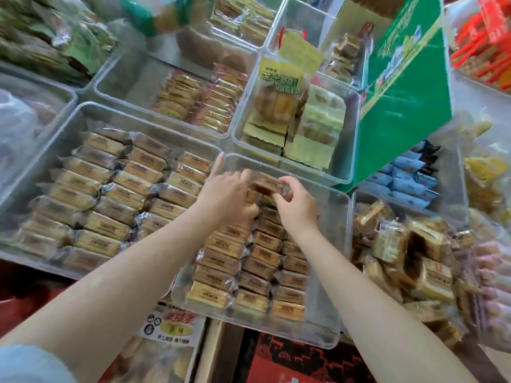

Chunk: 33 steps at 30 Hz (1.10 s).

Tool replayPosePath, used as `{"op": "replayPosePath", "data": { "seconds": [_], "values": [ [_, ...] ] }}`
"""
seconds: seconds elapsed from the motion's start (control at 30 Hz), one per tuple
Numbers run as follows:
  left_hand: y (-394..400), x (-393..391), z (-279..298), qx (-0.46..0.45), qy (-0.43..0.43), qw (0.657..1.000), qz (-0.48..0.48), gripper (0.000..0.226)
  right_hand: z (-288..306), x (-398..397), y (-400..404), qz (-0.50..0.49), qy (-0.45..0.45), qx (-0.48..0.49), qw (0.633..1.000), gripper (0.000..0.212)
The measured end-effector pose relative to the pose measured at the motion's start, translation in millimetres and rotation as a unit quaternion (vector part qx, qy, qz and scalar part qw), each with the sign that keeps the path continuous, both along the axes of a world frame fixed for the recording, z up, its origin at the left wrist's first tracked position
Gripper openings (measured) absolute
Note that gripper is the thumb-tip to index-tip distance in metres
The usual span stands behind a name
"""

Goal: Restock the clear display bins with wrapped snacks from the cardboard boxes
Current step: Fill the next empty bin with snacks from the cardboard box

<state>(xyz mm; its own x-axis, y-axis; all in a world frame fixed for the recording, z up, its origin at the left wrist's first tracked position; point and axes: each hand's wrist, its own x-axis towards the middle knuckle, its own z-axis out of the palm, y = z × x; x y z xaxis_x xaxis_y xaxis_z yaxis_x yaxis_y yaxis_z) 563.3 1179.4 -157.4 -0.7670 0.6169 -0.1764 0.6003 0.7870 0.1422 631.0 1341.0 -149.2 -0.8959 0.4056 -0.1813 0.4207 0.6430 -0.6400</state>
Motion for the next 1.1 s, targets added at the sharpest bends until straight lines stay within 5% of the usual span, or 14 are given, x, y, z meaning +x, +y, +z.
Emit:
{"op": "replayPosePath", "data": {
  "seconds": [0.4, 0.77, 0.93, 1.1],
  "values": [
    [-47.6, 63.0, -14.5, 0.078, 0.056, 0.995, 0.037, 0.063, -17.1, -22.9, -36.0, 0.067, -0.043, -0.05, 0.996, 0.046],
    [-58.1, 85.0, -11.9, 0.003, 0.002, 0.998, 0.066, 0.068, -31.5, -41.3, -73.4, -0.028, -0.017, 0.059, 0.998, 0.031],
    [-57.3, 86.5, -3.8, -0.014, -0.028, 0.997, 0.064, 0.07, -0.7, 6.5, -53.6, 0.029, -0.088, -0.033, 0.995, 0.069],
    [-63.9, 88.9, 1.8, 0.017, -0.046, 0.996, 0.075, 0.071, 68.9, 111.0, -25.5, 0.112, -0.115, -0.062, 0.985, 0.018]
  ]
}}
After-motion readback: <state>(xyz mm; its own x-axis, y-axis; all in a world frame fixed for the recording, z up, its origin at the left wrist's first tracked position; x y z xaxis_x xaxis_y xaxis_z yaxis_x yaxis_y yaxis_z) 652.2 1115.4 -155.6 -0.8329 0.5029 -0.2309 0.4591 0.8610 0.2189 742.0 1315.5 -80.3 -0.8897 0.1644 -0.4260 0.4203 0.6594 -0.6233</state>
